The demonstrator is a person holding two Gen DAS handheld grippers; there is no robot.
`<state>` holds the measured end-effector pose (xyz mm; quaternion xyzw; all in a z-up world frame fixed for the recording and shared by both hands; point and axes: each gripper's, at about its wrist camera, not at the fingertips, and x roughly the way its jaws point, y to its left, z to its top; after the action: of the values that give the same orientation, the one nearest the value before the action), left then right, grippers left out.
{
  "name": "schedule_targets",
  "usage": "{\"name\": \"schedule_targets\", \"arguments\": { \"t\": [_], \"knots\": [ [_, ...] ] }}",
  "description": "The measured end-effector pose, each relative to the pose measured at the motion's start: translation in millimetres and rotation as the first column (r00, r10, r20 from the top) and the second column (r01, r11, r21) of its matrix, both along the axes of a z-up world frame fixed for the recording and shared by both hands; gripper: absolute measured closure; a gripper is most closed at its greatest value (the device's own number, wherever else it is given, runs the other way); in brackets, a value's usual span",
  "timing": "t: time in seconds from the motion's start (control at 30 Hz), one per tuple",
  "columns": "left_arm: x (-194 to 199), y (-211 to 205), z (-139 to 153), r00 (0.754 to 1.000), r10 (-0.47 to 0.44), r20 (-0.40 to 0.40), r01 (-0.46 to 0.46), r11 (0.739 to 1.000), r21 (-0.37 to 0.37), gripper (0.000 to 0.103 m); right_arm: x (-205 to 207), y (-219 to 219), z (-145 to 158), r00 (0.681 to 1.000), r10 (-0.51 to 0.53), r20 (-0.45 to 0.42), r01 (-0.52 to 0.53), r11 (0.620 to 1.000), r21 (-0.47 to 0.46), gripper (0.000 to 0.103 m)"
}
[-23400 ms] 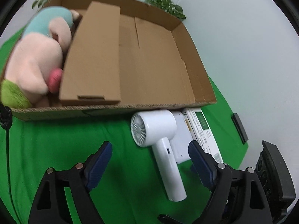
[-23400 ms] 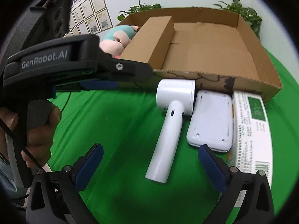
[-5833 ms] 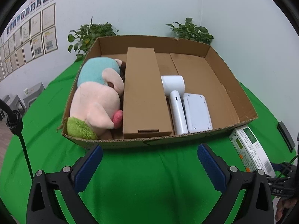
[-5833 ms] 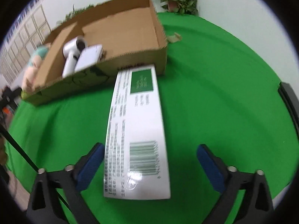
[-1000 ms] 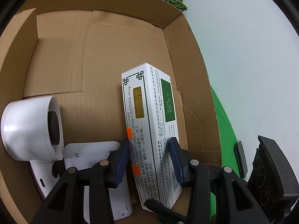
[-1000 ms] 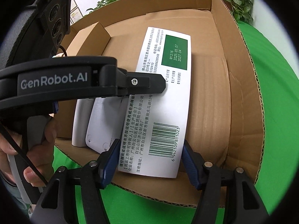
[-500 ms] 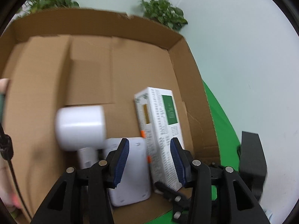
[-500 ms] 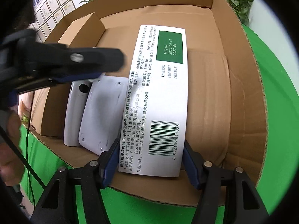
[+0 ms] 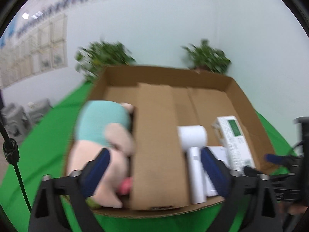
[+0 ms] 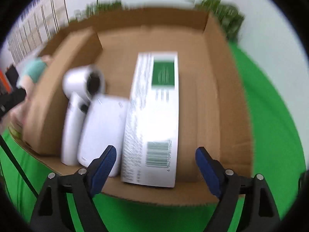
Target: Organize objects
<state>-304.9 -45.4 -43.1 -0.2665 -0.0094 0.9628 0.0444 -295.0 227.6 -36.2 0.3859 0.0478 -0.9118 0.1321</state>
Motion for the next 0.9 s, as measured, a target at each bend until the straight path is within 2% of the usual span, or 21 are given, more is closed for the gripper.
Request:
{"name": "schedule_targets", "arguments": {
  "t": [0.03,0.07,0.17,0.23,0.27,0.33,0.37,0.43,0.6,0.9],
  "knots": [
    [9,-4,1,0.999,0.018,-0.026,-0.018,1.0,-0.007,0.0,16,-1,6,0.998,-0.007,-0.059,0.005,0.999,-0.034,0.0],
    [16,-8,-1,0.999,0.022,-0.049,-0.023,1.0,-0.02,0.0,22,-6,11,0.996,-0.007,-0.093,0.003,0.999,-0.045,0.001],
    [26,-15,-8,0.998,0.04,-0.052,-0.042,0.998,-0.04,0.0,47,-16,14,0.979,-0.005,-0.205,-0.005,0.999,-0.05,0.001],
    [28,-17,-16,0.998,0.042,-0.048,-0.044,0.998,-0.042,0.0,53,-24,9,0.971,-0.02,-0.239,0.004,0.998,-0.066,0.001],
    [24,-15,-21,0.997,0.054,-0.049,-0.056,0.997,-0.049,0.0,26,-41,4,0.969,-0.029,-0.244,0.009,0.997,-0.079,0.001],
    [19,-9,-35,0.997,0.06,-0.048,-0.063,0.996,-0.065,0.0,25,-29,-5,0.968,-0.051,-0.247,0.021,0.992,-0.123,0.001],
    [18,-7,-41,0.996,0.069,-0.047,-0.073,0.994,-0.078,0.0,8,-44,-7,0.969,-0.058,-0.24,0.026,0.991,-0.135,0.001],
    [12,-2,-53,0.996,0.066,-0.055,-0.07,0.994,-0.082,0.0,-7,-47,-18,0.972,-0.056,-0.229,0.022,0.989,-0.146,0.001],
    [3,11,-69,0.993,0.095,-0.07,-0.104,0.984,-0.148,0.0,-4,-57,-25,0.971,-0.059,-0.233,0.04,0.996,-0.083,0.001],
    [2,8,-70,0.994,0.095,-0.057,-0.102,0.985,-0.139,0.0,-4,-63,-31,0.969,-0.065,-0.237,0.056,0.997,-0.043,0.0]
  ]
}}
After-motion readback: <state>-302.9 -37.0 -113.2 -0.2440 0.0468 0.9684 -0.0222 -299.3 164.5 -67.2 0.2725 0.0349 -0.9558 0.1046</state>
